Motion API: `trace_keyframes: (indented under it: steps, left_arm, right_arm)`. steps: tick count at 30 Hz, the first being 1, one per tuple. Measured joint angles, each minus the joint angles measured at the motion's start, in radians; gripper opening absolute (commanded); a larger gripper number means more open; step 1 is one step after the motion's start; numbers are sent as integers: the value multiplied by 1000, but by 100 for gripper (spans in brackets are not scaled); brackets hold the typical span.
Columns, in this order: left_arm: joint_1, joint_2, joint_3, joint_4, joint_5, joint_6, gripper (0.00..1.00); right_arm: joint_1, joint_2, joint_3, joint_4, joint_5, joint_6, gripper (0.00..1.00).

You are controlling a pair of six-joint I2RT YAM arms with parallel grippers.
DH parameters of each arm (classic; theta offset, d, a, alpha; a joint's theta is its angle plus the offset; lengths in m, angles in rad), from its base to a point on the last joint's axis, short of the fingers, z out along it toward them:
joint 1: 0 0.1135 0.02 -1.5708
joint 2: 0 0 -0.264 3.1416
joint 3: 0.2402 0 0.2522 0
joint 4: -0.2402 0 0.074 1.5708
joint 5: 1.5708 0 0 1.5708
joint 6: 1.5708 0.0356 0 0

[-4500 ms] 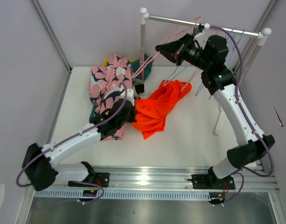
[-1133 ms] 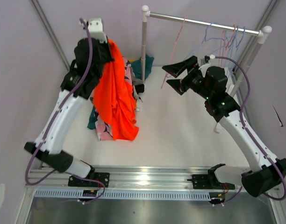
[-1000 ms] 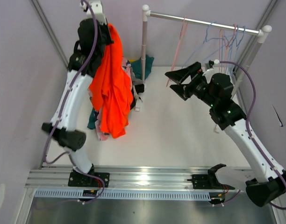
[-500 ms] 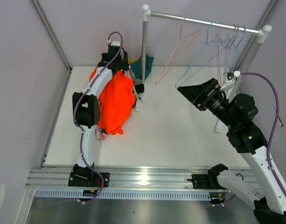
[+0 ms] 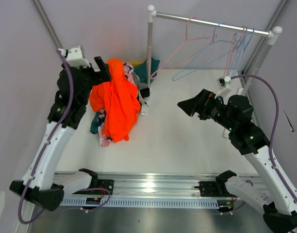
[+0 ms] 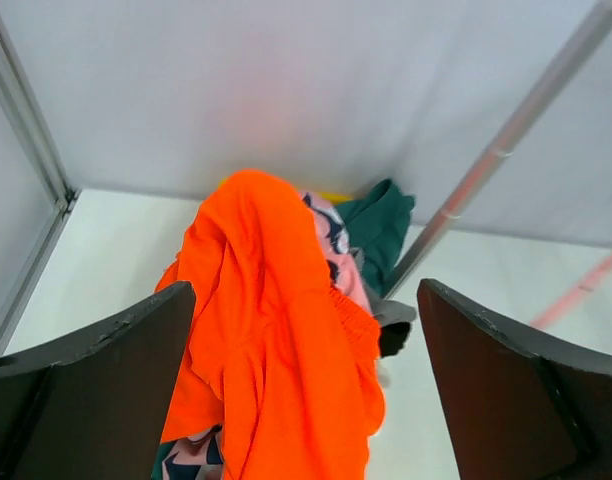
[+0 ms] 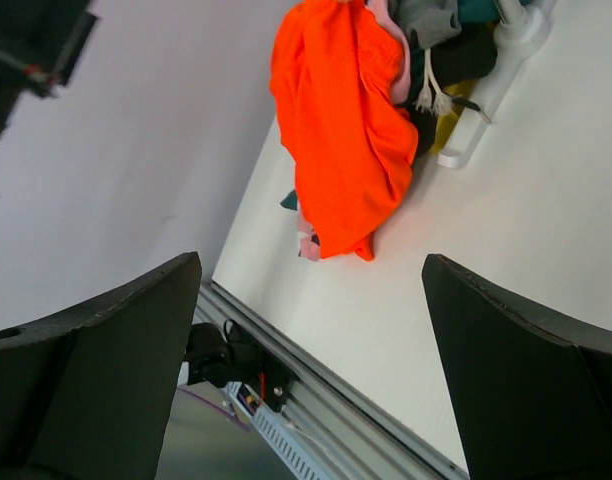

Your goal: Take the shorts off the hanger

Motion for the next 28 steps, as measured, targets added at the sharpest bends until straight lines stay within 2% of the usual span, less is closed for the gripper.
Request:
trace_keyframes:
  steps: [3, 5, 10, 12, 17, 22, 28]
  left_arm:
    - [-19, -98, -40, -3, 13, -9, 99]
    - [-29, -176, -125, 2, 36, -21, 99]
    - [-59, -431, -389, -119, 146, -72, 99]
    - [-60, -544, -419, -167, 172, -84, 99]
    - [-60, -752, -361, -229, 172, -86, 99]
    - [-60, -777, -261, -283, 145, -70, 99]
    - [-60, -775, -252, -345, 120, -41, 99]
  right_arm:
    - [4, 5, -8, -10, -18, -29, 99]
    - [16, -9, -15, -11, -28, -55, 99]
    - [31, -103, -29, -42, -34, -155, 99]
    - [32, -152, -30, -58, -10, -196, 99]
    - [32, -266, -56, -63, 51, -261, 99]
    - [32, -302, -63, -63, 85, -275, 99]
    - [32, -301, -69, -79, 109, -283, 100]
